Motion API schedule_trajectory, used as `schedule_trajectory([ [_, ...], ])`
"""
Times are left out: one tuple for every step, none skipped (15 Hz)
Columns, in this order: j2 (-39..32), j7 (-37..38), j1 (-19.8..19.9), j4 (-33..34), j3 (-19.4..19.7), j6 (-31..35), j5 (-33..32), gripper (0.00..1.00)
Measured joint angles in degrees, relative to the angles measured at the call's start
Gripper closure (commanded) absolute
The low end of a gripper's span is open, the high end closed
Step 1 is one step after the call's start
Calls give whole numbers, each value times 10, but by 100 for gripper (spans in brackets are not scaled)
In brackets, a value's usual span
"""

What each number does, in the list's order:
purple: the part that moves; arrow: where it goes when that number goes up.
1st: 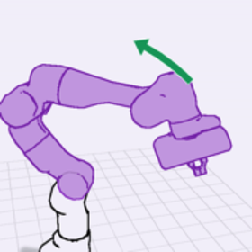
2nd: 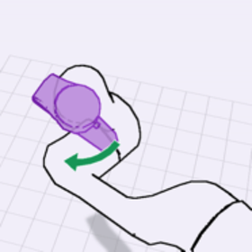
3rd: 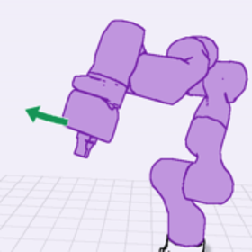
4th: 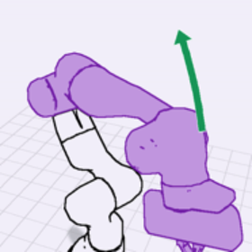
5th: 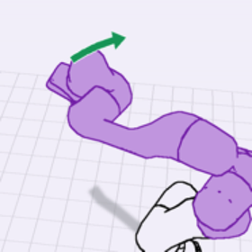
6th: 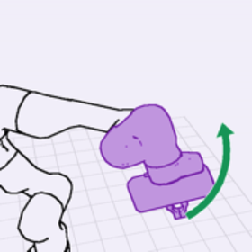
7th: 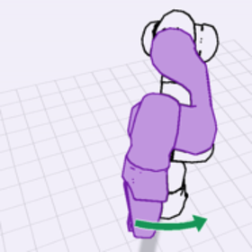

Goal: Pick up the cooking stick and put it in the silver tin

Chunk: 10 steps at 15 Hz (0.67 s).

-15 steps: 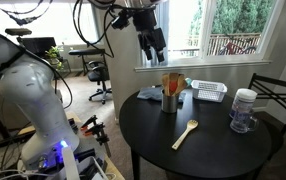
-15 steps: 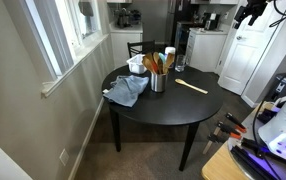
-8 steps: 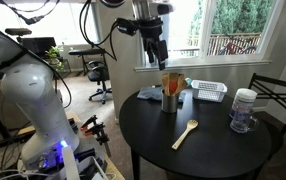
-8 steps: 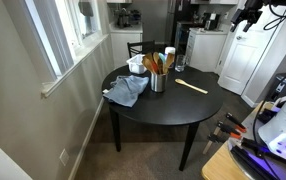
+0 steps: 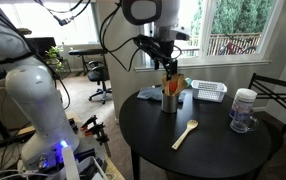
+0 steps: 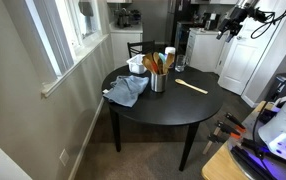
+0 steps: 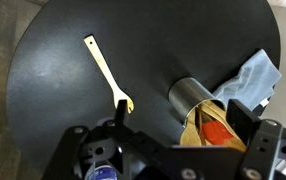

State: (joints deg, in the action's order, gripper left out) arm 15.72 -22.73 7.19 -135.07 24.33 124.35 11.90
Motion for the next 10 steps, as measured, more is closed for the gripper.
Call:
schedule_trajectory([
  [-21, -20, -1, 10, 0, 0, 13, 0],
  [-44, -39, -1, 19, 0, 0, 24, 0],
  [-66, -57, -1, 29, 0, 1, 35, 0],
  [-87, -72, 0, 37, -1, 2, 45, 0],
  [-110, -88, 2, 46, -3, 5, 54, 0],
  [-130, -101, 4, 55, -6, 7, 62, 0],
  [-150, -113, 9, 62, -11, 11, 68, 0],
  [-168, -124, 15, 70, -17, 16, 71, 0],
  [-187, -133, 22, 78, -25, 22, 74, 0],
  [-203, -139, 29, 84, -33, 27, 75, 0],
])
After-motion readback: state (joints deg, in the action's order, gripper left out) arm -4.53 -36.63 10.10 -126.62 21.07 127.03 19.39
